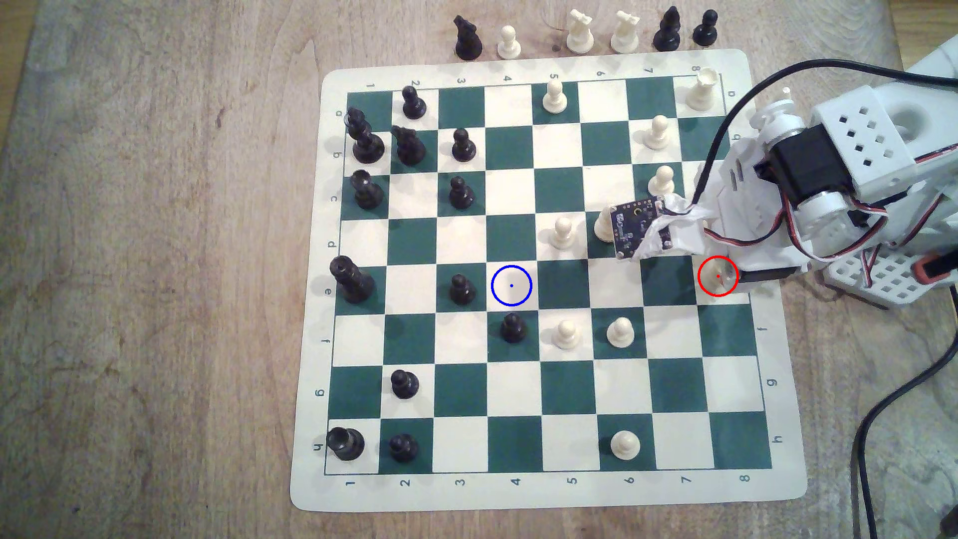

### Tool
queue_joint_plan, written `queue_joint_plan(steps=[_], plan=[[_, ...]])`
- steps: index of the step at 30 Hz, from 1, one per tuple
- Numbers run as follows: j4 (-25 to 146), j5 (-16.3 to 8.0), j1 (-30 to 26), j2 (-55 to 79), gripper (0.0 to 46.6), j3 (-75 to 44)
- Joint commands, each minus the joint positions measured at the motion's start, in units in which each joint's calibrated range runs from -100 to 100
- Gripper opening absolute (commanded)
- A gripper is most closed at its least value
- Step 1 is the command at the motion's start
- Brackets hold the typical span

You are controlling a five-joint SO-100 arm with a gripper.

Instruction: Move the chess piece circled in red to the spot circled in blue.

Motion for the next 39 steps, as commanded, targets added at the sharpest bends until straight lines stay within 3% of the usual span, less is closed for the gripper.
queue_joint_plan(steps=[1,9,17,25,34,39], plan=[[1.7,-0.1,-0.8,-0.4,0.3,-2.0],[11.9,-0.1,0.3,-0.4,0.2,-16.6],[16.2,0.4,2.5,7.9,0.2,-32.3],[18.0,1.0,5.8,36.0,0.2,-69.8],[19.4,0.7,8.9,59.7,0.2,-95.9],[16.8,0.5,9.7,65.4,0.2,-99.0]])
